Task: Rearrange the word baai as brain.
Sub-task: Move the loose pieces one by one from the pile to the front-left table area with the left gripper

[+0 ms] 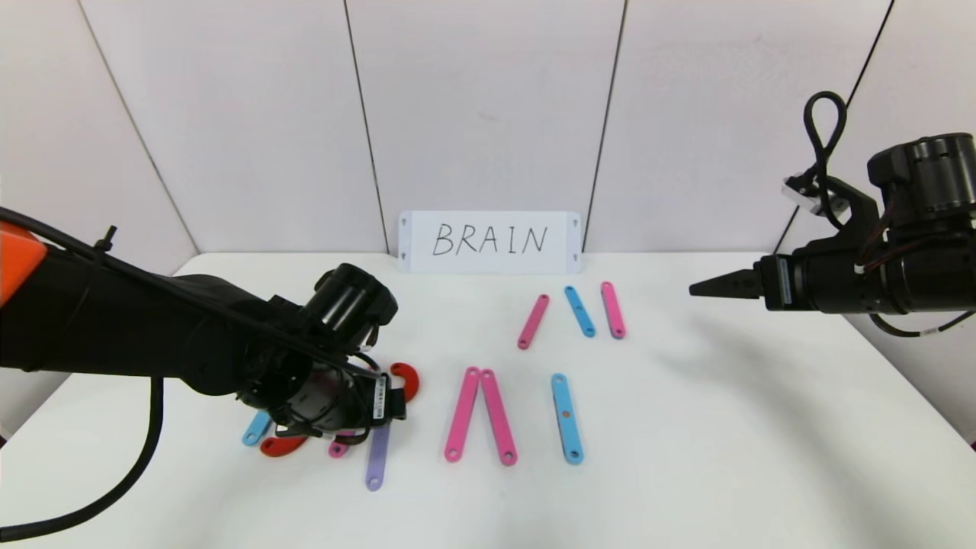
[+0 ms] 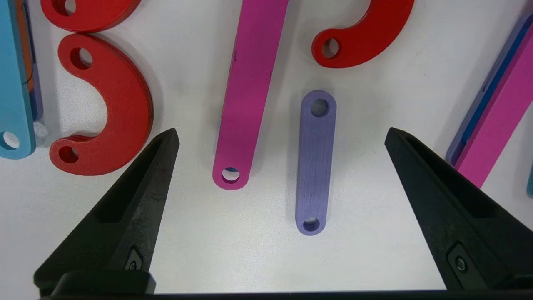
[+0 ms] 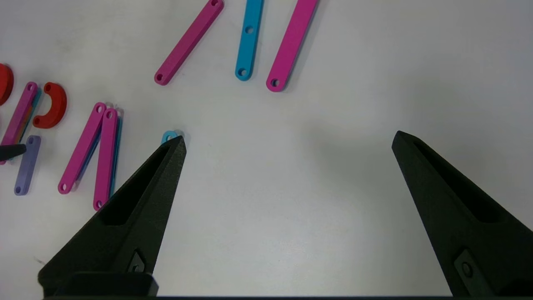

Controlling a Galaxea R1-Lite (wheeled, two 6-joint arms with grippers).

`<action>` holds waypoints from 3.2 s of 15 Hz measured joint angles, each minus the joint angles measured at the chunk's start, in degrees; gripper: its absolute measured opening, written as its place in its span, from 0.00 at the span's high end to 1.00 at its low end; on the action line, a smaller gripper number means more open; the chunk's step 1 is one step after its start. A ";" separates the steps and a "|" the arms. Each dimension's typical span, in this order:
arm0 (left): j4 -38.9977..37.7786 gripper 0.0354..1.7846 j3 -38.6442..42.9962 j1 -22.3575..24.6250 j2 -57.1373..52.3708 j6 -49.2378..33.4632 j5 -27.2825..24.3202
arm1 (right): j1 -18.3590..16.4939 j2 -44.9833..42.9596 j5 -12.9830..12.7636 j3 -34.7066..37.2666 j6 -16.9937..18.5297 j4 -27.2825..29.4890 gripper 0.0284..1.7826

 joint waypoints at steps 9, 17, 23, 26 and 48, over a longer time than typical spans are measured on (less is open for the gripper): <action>-0.27 0.03 -0.17 -0.63 1.99 -0.57 -3.61 | 0.00 0.06 0.00 0.00 0.02 0.00 0.03; -0.29 0.03 -0.55 -0.80 2.06 -0.82 -4.35 | -0.02 0.27 -0.02 0.00 0.02 0.00 0.03; -0.30 0.03 -0.41 -0.80 1.84 -0.60 0.17 | 0.06 0.33 -0.02 0.06 0.02 0.00 0.03; -0.35 0.03 -0.41 -0.83 2.54 -0.74 3.54 | 0.06 0.35 -0.02 0.09 0.02 0.00 0.03; -0.60 0.03 -0.48 1.02 1.90 -0.95 7.33 | 0.50 0.52 -0.10 0.17 0.02 -0.02 0.03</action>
